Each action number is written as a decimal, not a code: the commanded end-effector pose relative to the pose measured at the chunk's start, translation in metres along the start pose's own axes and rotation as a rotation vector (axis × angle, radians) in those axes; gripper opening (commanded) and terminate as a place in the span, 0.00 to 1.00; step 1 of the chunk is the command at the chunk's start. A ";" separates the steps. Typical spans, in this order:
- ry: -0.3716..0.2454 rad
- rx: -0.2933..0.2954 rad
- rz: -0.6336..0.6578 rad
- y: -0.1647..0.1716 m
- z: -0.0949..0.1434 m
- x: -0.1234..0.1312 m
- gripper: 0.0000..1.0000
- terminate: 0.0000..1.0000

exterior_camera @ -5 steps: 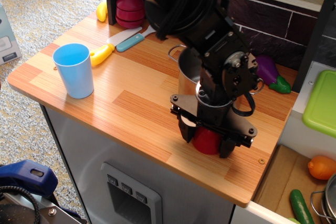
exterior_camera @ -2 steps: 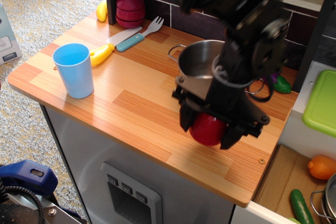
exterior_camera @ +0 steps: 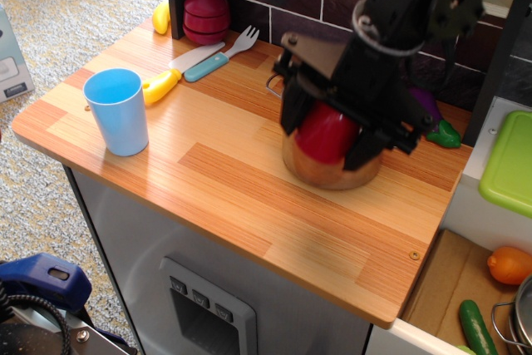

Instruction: Put sweet potato in pot

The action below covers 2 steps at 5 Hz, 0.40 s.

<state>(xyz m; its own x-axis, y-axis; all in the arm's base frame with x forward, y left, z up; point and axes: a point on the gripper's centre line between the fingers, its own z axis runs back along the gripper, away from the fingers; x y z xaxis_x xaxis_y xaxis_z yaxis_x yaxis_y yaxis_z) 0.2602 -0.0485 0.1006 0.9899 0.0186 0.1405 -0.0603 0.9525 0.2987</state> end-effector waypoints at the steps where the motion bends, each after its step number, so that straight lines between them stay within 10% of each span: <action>1: -0.109 -0.052 -0.068 0.012 0.013 0.036 0.00 0.00; 2: -0.134 -0.078 -0.102 0.015 0.006 0.044 1.00 0.00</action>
<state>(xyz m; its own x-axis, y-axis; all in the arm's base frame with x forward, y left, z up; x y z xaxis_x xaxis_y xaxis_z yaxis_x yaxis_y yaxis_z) 0.2997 -0.0347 0.1042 0.9688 -0.1250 0.2142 0.0739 0.9700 0.2315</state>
